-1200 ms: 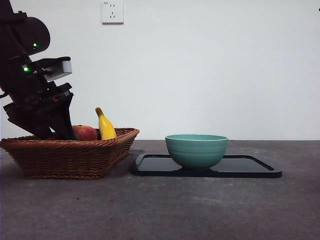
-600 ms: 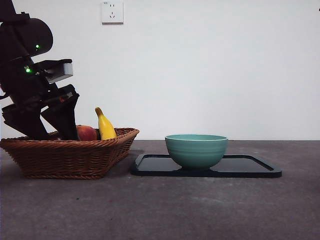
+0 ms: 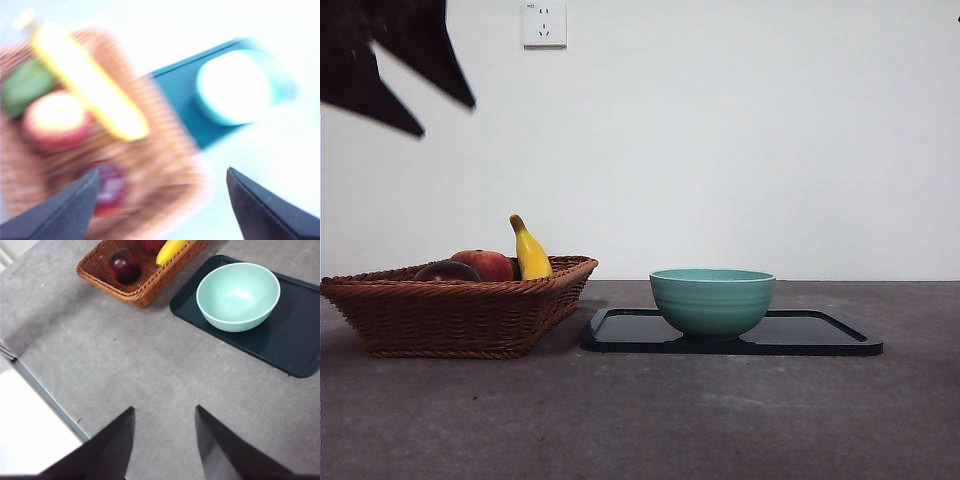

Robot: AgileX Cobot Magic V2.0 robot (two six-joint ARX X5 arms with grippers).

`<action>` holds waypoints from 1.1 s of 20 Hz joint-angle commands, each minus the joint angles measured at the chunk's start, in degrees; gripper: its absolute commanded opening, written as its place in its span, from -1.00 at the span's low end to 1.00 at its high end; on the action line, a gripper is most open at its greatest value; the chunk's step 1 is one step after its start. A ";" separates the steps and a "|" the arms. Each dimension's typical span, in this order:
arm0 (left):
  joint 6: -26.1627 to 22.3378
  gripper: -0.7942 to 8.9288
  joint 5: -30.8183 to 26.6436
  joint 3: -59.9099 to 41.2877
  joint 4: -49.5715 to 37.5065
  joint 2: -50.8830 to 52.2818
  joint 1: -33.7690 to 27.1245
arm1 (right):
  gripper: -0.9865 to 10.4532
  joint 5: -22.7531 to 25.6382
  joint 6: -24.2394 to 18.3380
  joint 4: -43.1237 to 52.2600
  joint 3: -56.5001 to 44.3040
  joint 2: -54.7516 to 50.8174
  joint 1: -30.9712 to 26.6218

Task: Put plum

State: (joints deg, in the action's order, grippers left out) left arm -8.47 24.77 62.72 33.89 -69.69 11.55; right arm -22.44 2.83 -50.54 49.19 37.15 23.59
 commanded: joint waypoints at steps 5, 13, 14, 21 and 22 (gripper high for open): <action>2.14 0.00 8.81 0.63 10.36 11.26 0.48 | -0.49 -0.04 0.00 1.01 0.35 0.20 0.28; -3.06 -0.01 12.96 0.63 26.27 18.14 0.52 | -0.49 -0.07 0.17 0.98 0.35 0.20 0.28; -3.08 -0.01 12.96 0.61 26.71 18.12 0.52 | -0.49 -0.07 0.17 0.98 0.35 0.20 0.28; -3.06 -0.01 12.96 0.61 26.56 18.12 0.52 | -0.49 -0.04 2.25 0.83 0.35 0.20 0.28; -3.06 -0.01 12.96 0.61 26.56 18.12 0.52 | -0.49 -0.02 4.17 1.20 0.35 0.24 0.28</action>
State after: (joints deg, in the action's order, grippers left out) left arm -10.85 37.50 62.72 60.99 -51.09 11.90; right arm -22.41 5.10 -50.02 49.19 37.15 23.59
